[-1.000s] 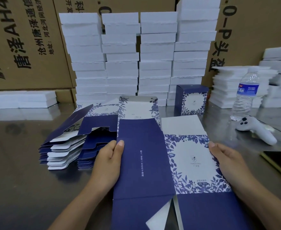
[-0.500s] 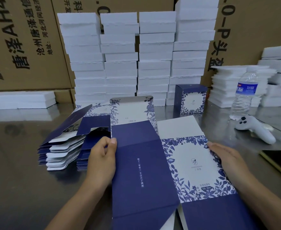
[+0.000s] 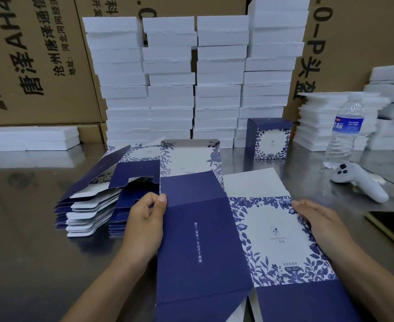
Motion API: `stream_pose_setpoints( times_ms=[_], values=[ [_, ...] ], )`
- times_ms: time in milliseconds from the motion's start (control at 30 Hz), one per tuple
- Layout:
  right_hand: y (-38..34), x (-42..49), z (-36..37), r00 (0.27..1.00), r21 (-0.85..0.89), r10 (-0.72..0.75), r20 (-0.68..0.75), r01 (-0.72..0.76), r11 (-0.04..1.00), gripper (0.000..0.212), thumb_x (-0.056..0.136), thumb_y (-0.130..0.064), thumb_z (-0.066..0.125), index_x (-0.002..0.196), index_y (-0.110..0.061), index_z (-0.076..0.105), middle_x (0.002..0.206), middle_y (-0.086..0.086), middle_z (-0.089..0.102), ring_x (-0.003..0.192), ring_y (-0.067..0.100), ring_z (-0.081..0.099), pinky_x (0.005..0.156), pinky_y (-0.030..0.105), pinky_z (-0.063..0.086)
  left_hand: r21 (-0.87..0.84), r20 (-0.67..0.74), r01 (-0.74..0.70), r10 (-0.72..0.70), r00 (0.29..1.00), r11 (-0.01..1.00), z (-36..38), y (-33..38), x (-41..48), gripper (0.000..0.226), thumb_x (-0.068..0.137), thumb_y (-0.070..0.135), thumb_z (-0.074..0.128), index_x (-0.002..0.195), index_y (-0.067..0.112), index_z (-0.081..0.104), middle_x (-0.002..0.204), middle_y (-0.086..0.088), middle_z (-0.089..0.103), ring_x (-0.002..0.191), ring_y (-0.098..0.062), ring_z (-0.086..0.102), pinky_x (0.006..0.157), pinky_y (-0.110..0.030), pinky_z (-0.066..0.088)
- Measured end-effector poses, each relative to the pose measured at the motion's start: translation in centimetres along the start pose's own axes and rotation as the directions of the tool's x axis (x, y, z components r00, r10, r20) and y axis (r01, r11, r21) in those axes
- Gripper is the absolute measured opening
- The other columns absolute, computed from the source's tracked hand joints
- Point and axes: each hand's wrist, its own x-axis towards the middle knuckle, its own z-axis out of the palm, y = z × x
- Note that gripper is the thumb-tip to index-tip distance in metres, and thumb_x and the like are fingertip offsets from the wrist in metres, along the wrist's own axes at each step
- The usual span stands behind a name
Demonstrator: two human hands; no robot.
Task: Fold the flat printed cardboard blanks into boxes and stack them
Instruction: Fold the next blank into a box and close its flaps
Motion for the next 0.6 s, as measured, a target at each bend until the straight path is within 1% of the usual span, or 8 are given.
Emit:
stream_pose_setpoints(
  times_ms=[100, 200, 333, 367, 433, 500, 533, 600],
  values=[
    [-0.2, 0.2, -0.1, 1.000, 0.027, 0.003, -0.009, -0.003, 1.000, 0.024, 0.092, -0.014, 0.053, 0.073, -0.007, 0.065, 0.055, 0.001, 0.066, 0.042, 0.011, 0.058, 0.037, 0.009, 0.037, -0.032, 0.014, 0.025, -0.025, 1.000, 0.999, 0.0, 0.1, -0.1, 0.036, 0.099, 0.029, 0.045, 0.070, 0.008, 0.047, 0.066, -0.014, 0.054, 0.061, -0.024, 0.046, 0.060, -0.034, 0.038],
    [-0.4, -0.2, 0.0, 1.000, -0.002, 0.013, 0.022, -0.013, 1.000, 0.025, 0.092, -0.024, 0.055, 0.075, -0.010, 0.065, 0.047, -0.004, 0.059, 0.040, 0.012, 0.050, 0.037, 0.010, 0.034, -0.047, 0.051, 0.062, -0.060, 0.997, 0.997, -0.1, 0.0, 0.1, 0.038, 0.098, 0.031, 0.046, 0.063, 0.015, 0.050, 0.064, -0.008, 0.057, 0.058, -0.021, 0.050, 0.060, -0.034, 0.041],
    [-0.5, -0.6, 0.0, 0.994, -0.014, 0.044, 0.098, -0.043, 0.999, 0.033, 0.093, -0.026, 0.053, 0.091, 0.006, 0.061, 0.082, 0.021, 0.069, 0.069, 0.028, 0.061, 0.052, 0.022, 0.048, -0.023, 0.094, 0.101, -0.099, 0.991, 0.995, -0.3, 0.0, -0.4, 0.039, 0.097, 0.033, 0.047, 0.064, 0.014, 0.056, 0.064, -0.001, 0.063, 0.056, -0.013, 0.057, 0.054, -0.026, 0.046],
    [-0.6, -0.7, 0.1, 0.994, -0.032, 0.043, 0.103, -0.040, 0.999, 0.035, 0.093, -0.026, 0.052, 0.093, 0.008, 0.060, 0.087, 0.025, 0.069, 0.072, 0.029, 0.061, 0.053, 0.024, 0.049, -0.070, 0.107, 0.135, -0.127, 0.986, 0.988, 0.0, 0.4, -0.3, 0.038, 0.097, 0.035, 0.047, 0.069, 0.013, 0.062, 0.071, -0.004, 0.068, 0.062, -0.016, 0.062, 0.058, -0.028, 0.050],
    [-0.7, -0.8, 0.3, 0.996, -0.036, 0.042, 0.080, -0.039, 0.999, 0.036, 0.094, -0.026, 0.051, 0.096, 0.009, 0.060, 0.092, 0.028, 0.068, 0.075, 0.031, 0.061, 0.063, 0.031, 0.050, -0.220, 0.169, 0.263, -0.229, 0.959, 0.939, 0.3, 1.1, -0.3, 0.039, 0.098, 0.038, 0.043, 0.093, 0.012, 0.072, 0.082, -0.009, 0.074, 0.073, -0.021, 0.071, 0.065, -0.030, 0.056],
    [-0.8, -0.9, 0.3, 0.999, -0.037, 0.045, 0.016, -0.045, 0.998, 0.037, 0.094, -0.028, 0.052, 0.096, 0.007, 0.062, 0.088, 0.025, 0.070, 0.072, 0.030, 0.062, 0.065, 0.033, 0.048, -0.342, 0.281, 0.358, -0.269, 0.921, 0.869, 0.3, 2.3, -0.6, 0.050, 0.100, 0.039, 0.033, 0.117, 0.004, 0.064, 0.075, -0.009, 0.074, 0.066, -0.013, 0.072, 0.052, -0.021, 0.055],
    [-1.0, -0.9, 0.3, 0.999, -0.033, 0.046, -0.021, -0.046, 0.998, 0.037, 0.094, -0.030, 0.052, 0.095, 0.005, 0.064, 0.084, 0.022, 0.071, 0.066, 0.028, 0.063, 0.060, 0.031, 0.049, -0.363, 0.340, 0.385, -0.264, 0.903, 0.848, 0.4, 3.0, -0.9, 0.052, 0.098, 0.041, 0.032, 0.117, 0.005, 0.065, 0.079, -0.007, 0.075, 0.067, -0.010, 0.072, 0.050, -0.020, 0.054],
    [-1.3, -1.0, 0.2, 0.994, -0.009, 0.064, -0.086, -0.065, 0.998, 0.037, 0.093, -0.034, 0.053, 0.089, 0.001, 0.066, 0.074, 0.013, 0.072, 0.056, 0.025, 0.065, 0.050, 0.024, 0.049, -0.379, 0.418, 0.384, -0.214, 0.883, 0.842, 0.7, 4.2, -1.5, 0.049, 0.094, 0.037, 0.033, 0.096, 0.009, 0.074, 0.079, 0.001, 0.075, 0.067, -0.005, 0.070, 0.054, -0.019, 0.054]
  ],
)
